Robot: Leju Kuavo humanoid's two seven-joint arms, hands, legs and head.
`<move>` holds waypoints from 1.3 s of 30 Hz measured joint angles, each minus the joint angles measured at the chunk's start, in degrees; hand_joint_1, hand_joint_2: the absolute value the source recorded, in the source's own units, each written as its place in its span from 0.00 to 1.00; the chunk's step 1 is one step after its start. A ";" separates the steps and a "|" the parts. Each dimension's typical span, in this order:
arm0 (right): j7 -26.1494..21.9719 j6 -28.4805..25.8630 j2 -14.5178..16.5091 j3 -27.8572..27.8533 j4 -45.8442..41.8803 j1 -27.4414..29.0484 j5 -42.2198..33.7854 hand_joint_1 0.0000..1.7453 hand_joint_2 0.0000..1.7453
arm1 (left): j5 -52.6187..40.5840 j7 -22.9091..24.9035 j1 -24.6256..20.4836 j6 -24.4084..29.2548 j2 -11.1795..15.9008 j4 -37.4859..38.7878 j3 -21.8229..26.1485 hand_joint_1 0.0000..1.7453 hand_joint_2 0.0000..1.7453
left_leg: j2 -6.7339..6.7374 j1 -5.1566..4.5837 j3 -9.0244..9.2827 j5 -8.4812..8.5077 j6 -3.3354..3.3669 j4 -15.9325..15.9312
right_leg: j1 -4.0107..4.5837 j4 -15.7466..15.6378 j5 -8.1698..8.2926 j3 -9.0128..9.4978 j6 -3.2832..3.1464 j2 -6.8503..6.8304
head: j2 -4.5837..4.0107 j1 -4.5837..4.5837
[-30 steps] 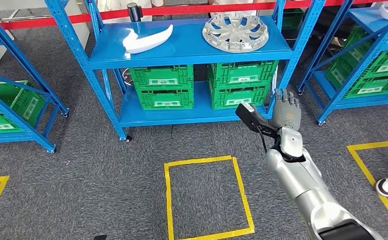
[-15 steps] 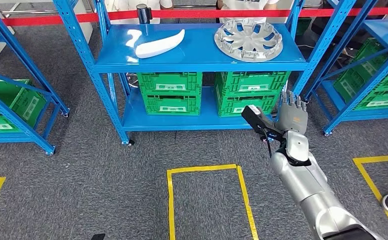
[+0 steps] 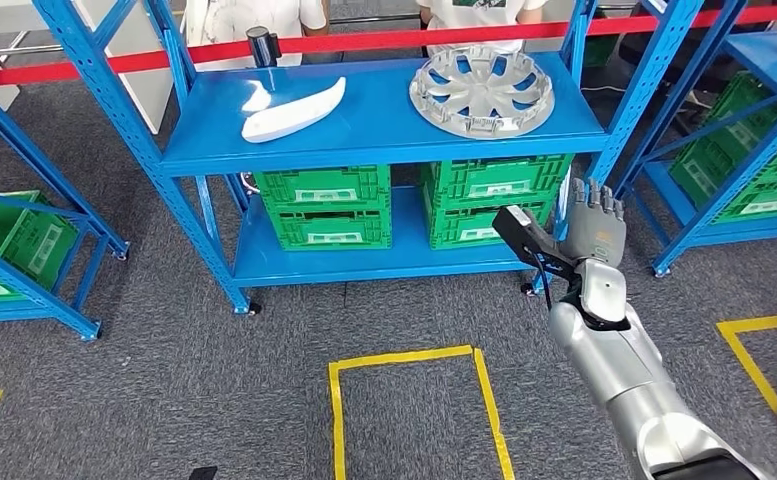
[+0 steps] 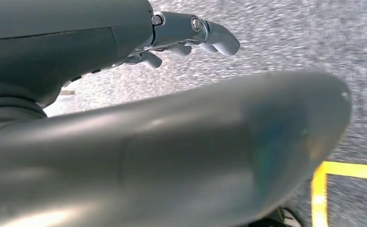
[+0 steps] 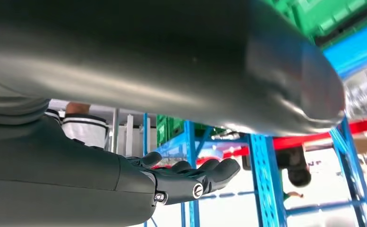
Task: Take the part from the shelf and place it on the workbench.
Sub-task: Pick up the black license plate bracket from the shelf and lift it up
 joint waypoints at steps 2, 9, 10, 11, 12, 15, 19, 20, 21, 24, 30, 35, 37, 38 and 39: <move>-0.40 -0.49 0.00 -0.32 -0.34 0.07 -0.04 0.00 0.00 | -0.12 0.21 0.05 0.01 0.00 0.05 0.00 0.00 0.00 | 0.07 -0.22 0.92 4.65 0.60 -5.67 | 0.12 0.03 -1.22 1.13 0.55 0.14 | 0.00 0.01; -0.69 -1.10 -0.22 -0.76 -1.71 0.11 -0.14 0.00 0.00 | -0.21 0.55 -0.35 0.14 -0.09 -0.07 0.00 0.00 0.00 | -0.06 -0.14 4.08 4.51 3.19 -8.26 | 0.08 8.43 -3.40 -2.45 2.65 -0.10 | 0.00 0.36; -0.68 -1.09 -0.25 -0.80 -1.73 0.15 -0.13 0.00 0.00 | -0.21 0.56 -0.43 0.15 -0.08 -0.07 0.00 0.00 0.00 | -0.13 -0.15 4.54 4.07 3.31 -8.33 | 0.07 12.10 -4.68 -5.11 2.87 -0.15 | 0.00 0.43; -0.68 -1.09 -0.26 -0.84 -1.74 0.25 -0.13 0.00 0.00 | -0.21 0.57 -0.44 0.15 -0.09 -0.05 0.00 0.00 0.00 | -0.21 -0.15 5.03 3.59 3.33 -8.36 | 0.05 14.93 -5.96 -7.53 3.01 -0.17 | 0.00 0.45; -0.76 -1.09 -0.26 -0.86 -1.74 0.37 -0.09 0.00 0.00 | -0.21 0.57 -0.41 0.16 -0.12 -0.05 0.00 0.00 0.00 | -0.31 -0.16 5.64 3.03 3.29 -8.36 | 0.06 16.13 -6.60 -9.27 3.04 -0.19 | 0.00 0.48; -1.16 -1.07 -0.23 -0.86 -1.90 0.35 0.24 0.00 0.00 | -0.09 0.45 -0.32 0.17 -0.21 -0.04 0.00 0.00 0.00 | -0.56 -0.16 7.96 1.16 2.93 -8.39 | 0.13 9.05 -0.98 -9.19 2.54 -0.31 | 0.00 0.54; -0.98 -0.88 -0.01 -0.83 -2.23 0.17 0.70 0.00 0.00 | -0.01 0.16 -0.39 0.21 -0.24 -0.02 0.02 0.00 0.00 | -0.79 -0.39 9.86 -0.65 1.74 -8.46 | 0.71 0.46 5.67 -7.29 1.26 -0.46 | 0.00 0.50; -0.93 -0.86 0.10 -0.82 -2.39 0.08 0.75 0.00 0.00 | 0.01 0.13 -0.39 0.25 -0.23 -0.04 0.02 0.00 0.00 | -0.83 -0.44 10.00 -0.69 1.41 -8.54 | 0.67 0.30 5.52 -6.95 0.89 -0.44 | 0.00 0.54; -0.93 -0.89 0.22 -0.82 -2.57 0.03 0.80 0.00 0.00 | 0.02 0.11 -0.41 0.28 -0.20 -0.05 0.02 0.00 0.00 | -0.78 -0.45 9.97 -0.60 1.16 -8.01 | 0.52 0.07 5.47 -6.45 0.53 -0.43 | 0.00 0.56; -0.99 -0.92 0.54 -0.82 -2.84 -0.26 0.95 0.00 0.00 | 0.01 0.03 -0.54 0.38 -0.24 -0.08 0.02 0.00 0.00 | -0.39 -0.35 5.97 -1.43 0.43 -0.40 | 0.21 -0.46 4.50 -4.55 -0.48 -0.43 | 0.00 0.28; -0.88 -0.84 0.83 -0.82 -2.86 -0.09 0.96 0.00 0.00 | -0.02 0.19 -0.33 0.95 -0.28 0.01 0.02 0.00 0.00 | -0.04 -0.22 -0.84 -1.91 -0.05 2.19 | 0.17 -0.50 1.26 -0.55 -0.39 -0.19 | 0.00 0.09; -0.82 -1.00 0.88 -0.84 -3.08 0.05 0.86 0.00 0.00 | -0.07 0.46 -0.13 0.98 -0.31 0.08 0.02 0.00 0.00 | 0.15 -0.56 1.23 6.42 1.54 -8.17 | 0.48 -0.39 -0.93 1.30 1.05 0.13 | 0.00 0.09; -0.78 -1.09 0.87 -0.86 -3.25 0.07 0.83 0.00 0.00 | -0.08 0.46 -0.18 0.98 -0.38 0.03 0.02 0.00 0.00 | 0.08 -0.41 2.06 6.43 2.33 -8.47 | 0.39 1.05 -1.05 0.95 1.57 0.05 | 0.00 0.17; -0.77 -1.11 0.86 -0.86 -3.29 0.05 0.83 0.00 0.00 | -0.10 0.44 -0.28 0.98 -0.38 0.02 0.02 0.00 0.00 | 0.03 -0.34 2.54 6.25 2.69 -8.56 | 0.32 3.03 -1.35 -0.10 1.79 -0.05 | 0.00 0.22; -0.75 -1.08 0.85 -0.87 -3.31 0.06 0.83 0.00 0.00 | -0.11 0.40 -0.36 0.98 -0.37 0.01 0.02 0.00 0.00 | -0.02 -0.27 2.95 5.98 2.98 -8.63 | 0.24 6.19 -2.04 -2.01 2.05 -0.15 | 0.00 0.28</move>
